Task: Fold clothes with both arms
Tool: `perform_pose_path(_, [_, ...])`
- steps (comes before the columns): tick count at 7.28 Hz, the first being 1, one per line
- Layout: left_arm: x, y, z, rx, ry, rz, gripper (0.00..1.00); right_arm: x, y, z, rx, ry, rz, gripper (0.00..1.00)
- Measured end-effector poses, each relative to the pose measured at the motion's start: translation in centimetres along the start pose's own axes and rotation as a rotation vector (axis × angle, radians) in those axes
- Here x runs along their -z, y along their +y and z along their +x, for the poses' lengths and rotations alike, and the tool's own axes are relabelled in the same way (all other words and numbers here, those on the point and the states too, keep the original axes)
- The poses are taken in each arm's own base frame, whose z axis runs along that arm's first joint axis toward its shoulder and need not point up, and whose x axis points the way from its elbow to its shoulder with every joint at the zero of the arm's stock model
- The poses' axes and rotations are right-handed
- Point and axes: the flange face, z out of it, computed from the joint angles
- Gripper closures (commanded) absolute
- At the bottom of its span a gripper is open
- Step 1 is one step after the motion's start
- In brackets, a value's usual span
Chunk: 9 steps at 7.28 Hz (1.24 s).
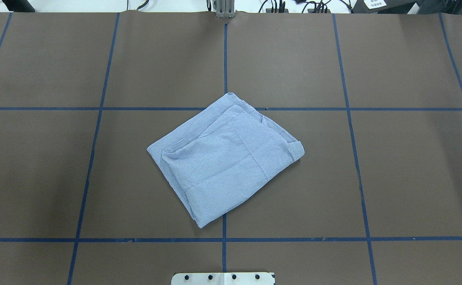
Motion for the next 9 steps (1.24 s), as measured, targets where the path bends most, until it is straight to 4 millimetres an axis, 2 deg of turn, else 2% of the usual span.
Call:
perform_pose_path(3, [0.0,0.9,1.2,0.068,0.112,-0.079,0.01,-0.1,0.3,-0.4,-0.032,-0.050,-0.036,0.00])
perform_pose_path(7, [-0.6,1.1,0.7,0.067,0.082,-0.096,0.01,-1.1,1.4,0.4,-0.062,-0.064,-0.066,0.00])
perform_pose_path(9, [-0.6,1.0,0.7,0.065,0.076,-0.095,0.01,-0.3,1.5,-0.3,-0.088,-0.064,-0.065,0.00])
